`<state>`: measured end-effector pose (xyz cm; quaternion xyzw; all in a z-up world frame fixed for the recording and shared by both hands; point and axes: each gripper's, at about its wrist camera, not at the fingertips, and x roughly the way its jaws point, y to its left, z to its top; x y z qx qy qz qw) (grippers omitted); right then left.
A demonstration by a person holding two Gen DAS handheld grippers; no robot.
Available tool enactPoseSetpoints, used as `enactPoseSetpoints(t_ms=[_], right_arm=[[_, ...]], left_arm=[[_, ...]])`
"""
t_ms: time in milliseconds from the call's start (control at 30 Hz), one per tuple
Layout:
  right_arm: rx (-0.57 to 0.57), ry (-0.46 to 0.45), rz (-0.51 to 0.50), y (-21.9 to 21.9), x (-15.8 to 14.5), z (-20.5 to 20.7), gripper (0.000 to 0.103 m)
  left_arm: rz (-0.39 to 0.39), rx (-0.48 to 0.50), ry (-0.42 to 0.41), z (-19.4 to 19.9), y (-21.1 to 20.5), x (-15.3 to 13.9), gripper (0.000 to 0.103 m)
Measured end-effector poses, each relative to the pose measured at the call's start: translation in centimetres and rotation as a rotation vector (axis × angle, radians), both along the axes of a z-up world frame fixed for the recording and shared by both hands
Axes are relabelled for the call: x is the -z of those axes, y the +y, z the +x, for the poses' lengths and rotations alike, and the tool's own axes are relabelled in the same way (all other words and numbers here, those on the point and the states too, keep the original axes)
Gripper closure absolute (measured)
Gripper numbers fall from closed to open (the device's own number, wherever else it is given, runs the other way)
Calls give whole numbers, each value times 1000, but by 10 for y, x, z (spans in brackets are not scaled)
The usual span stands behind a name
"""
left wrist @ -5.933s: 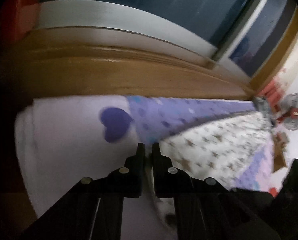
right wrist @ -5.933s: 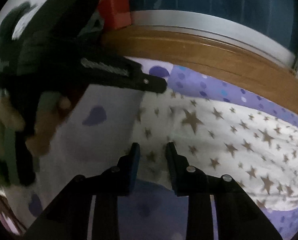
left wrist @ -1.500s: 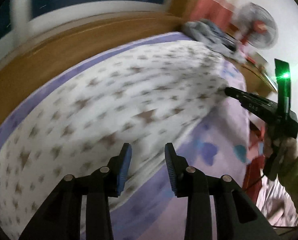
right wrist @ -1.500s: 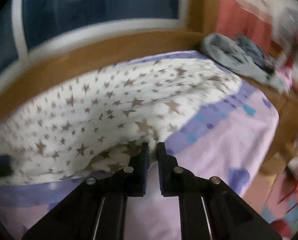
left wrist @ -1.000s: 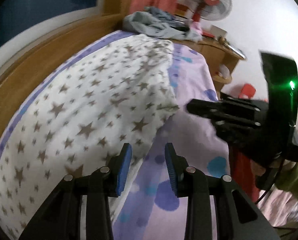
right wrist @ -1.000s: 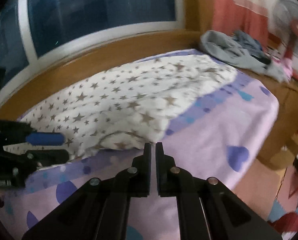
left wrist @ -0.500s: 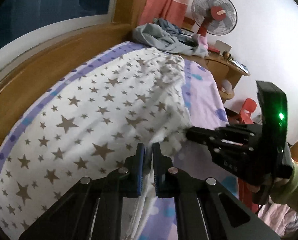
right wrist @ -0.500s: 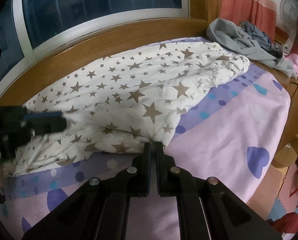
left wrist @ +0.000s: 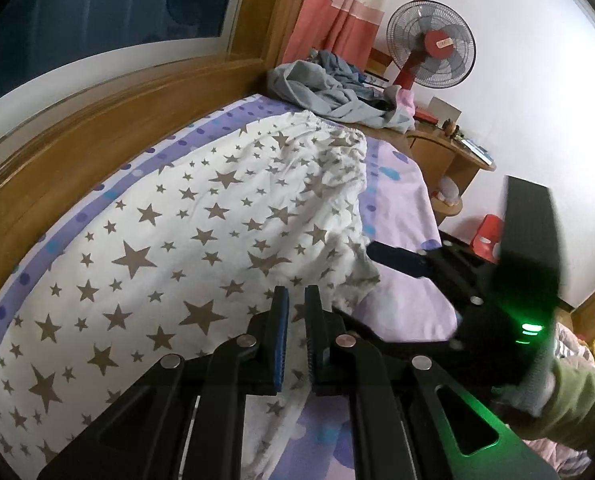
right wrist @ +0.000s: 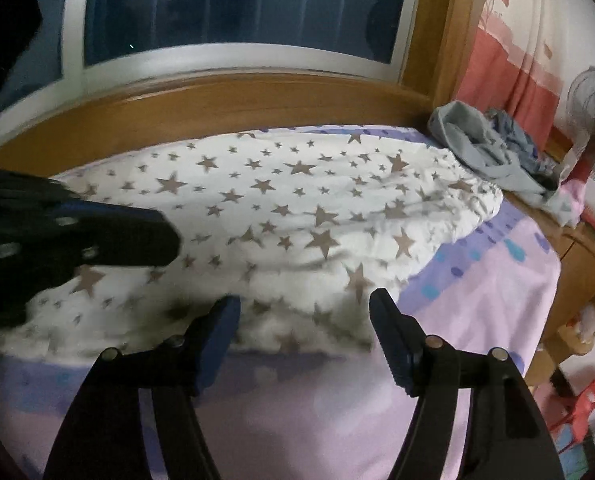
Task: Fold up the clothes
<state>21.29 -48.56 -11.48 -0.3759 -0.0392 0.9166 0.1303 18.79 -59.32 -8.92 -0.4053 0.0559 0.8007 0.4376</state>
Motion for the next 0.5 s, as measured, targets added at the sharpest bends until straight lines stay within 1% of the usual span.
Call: enactPoseSetpoints(t_ms=[67,100,167,200,233,267,300,333,400,467,500], right_arm=[[54,-23,12,9,3,-6,42],[94,-13,-2,18,3,-2,43],[167,23,-63,38,-1,11,47],[194,54,-105,49,-6,20,53],[211,79,-137,56,-9,28,61],[214,96,-155,60,-12,35,63],[217,112,-173,63,-15,42,69],[217,114,-183,64,-15,46,70],[206,75,-180,63,-7,47,70],[195,36,-177,61,1,48,69],[192,30,-179,61,3,49,69]], left_arm=[[-1,-6,-2,0,-1,0,95],[-1,-11,-2,-1,-2,1,95],[-11,-28,5,-2,-4,3,95],[-18,-38,2,-4,-6,5,95],[-28,-52,-8,-8,-8,10,95],[-35,-63,-16,-10,-11,14,95],[-44,-74,-27,-13,-13,19,95],[-56,-82,-35,-15,-15,24,95],[-84,-98,-42,-17,-18,34,95],[-121,-118,-31,-17,-24,46,95],[-115,-122,-22,-15,-29,47,95]])
